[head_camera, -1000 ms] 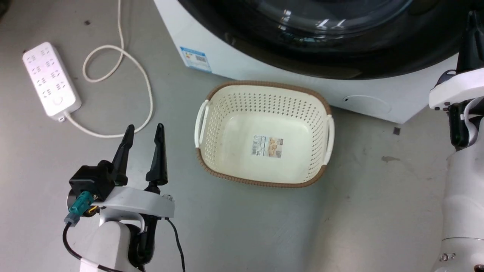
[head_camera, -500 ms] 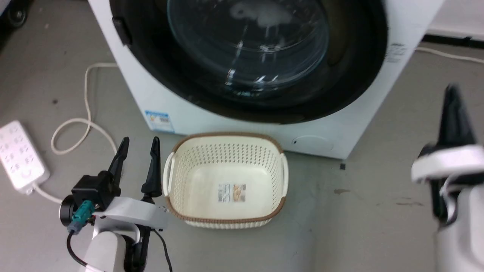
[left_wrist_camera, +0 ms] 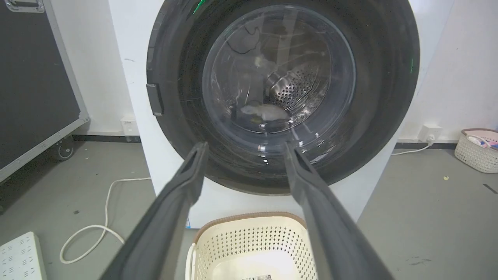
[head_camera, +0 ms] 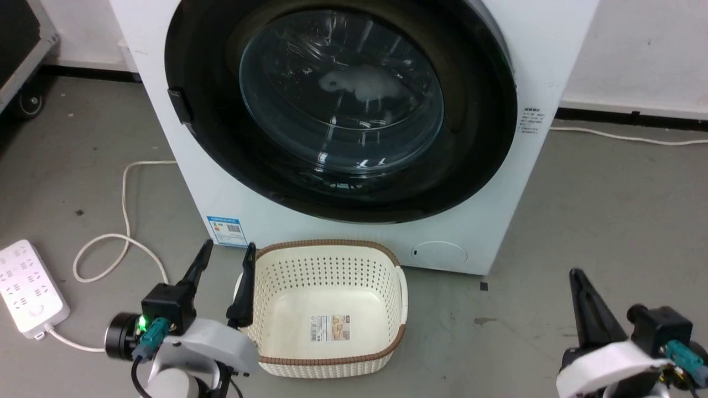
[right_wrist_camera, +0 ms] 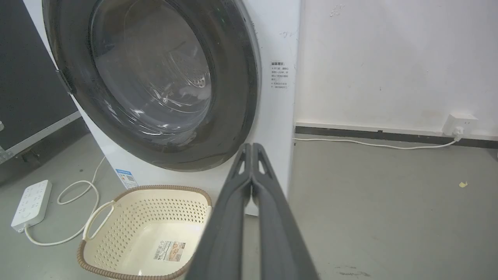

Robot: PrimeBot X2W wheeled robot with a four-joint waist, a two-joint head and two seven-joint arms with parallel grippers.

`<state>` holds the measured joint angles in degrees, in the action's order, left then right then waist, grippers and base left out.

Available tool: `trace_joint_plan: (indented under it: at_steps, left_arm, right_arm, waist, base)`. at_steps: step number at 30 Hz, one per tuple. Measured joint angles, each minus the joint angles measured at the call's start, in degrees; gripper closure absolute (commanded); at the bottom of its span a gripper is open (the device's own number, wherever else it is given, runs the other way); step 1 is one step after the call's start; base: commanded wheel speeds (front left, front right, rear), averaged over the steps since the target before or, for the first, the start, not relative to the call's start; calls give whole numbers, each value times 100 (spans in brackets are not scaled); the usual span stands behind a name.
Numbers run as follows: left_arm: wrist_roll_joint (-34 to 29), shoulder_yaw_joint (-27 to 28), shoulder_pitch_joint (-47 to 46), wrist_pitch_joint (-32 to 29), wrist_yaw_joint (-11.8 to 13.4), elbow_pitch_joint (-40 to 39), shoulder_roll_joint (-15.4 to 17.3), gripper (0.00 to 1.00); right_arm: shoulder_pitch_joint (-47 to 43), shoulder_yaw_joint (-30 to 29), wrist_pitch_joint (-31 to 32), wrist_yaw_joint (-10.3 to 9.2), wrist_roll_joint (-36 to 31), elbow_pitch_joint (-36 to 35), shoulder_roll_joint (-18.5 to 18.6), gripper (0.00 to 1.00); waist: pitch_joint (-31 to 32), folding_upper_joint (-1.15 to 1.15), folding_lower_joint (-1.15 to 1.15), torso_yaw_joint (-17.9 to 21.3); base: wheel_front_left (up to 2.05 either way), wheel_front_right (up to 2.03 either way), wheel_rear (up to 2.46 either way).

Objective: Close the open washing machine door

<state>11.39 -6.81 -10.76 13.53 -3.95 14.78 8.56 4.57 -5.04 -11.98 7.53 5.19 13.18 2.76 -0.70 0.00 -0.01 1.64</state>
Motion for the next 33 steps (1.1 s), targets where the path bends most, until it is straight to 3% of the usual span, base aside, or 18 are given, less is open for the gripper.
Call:
trace_joint_plan:
  at_steps: [1, 2, 3, 15, 33]
  left_arm:
    - [46, 3, 37, -51, 0, 23, -7, 0]
    - [93, 7, 67, -100, 0, 41, -10, 0]
    - [116, 12, 92, -124, 1, 43, -12, 0]
    - [253, 14, 147, -338, 34, 25, -2, 0]
    - [453, 32, 138, -308, 133, -27, -3, 0]
  right_arm:
    - [-63, -2, 57, 0, 29, -33, 0, 100]
    - [-106, 11, 98, -1, 43, -62, 0, 58]
    - [-140, 21, 158, -1, 41, -101, 0, 0]
    - [-347, 13, 290, -1, 158, -468, 0, 0]
    - [-348, 40, 305, -1, 358, -446, 0, 0]
  waist:
    - [26, 0, 0, -8]
    - [51, 0, 0, -14]
    - [72, 0, 0, -19]
    - [120, 0, 1, -65]
    - [78, 0, 1, -67]
  base:
    - [0, 0, 0]
    - [0, 0, 0]
    - [0, 0, 0]
    - [0, 0, 0]
    - [0, 0, 0]
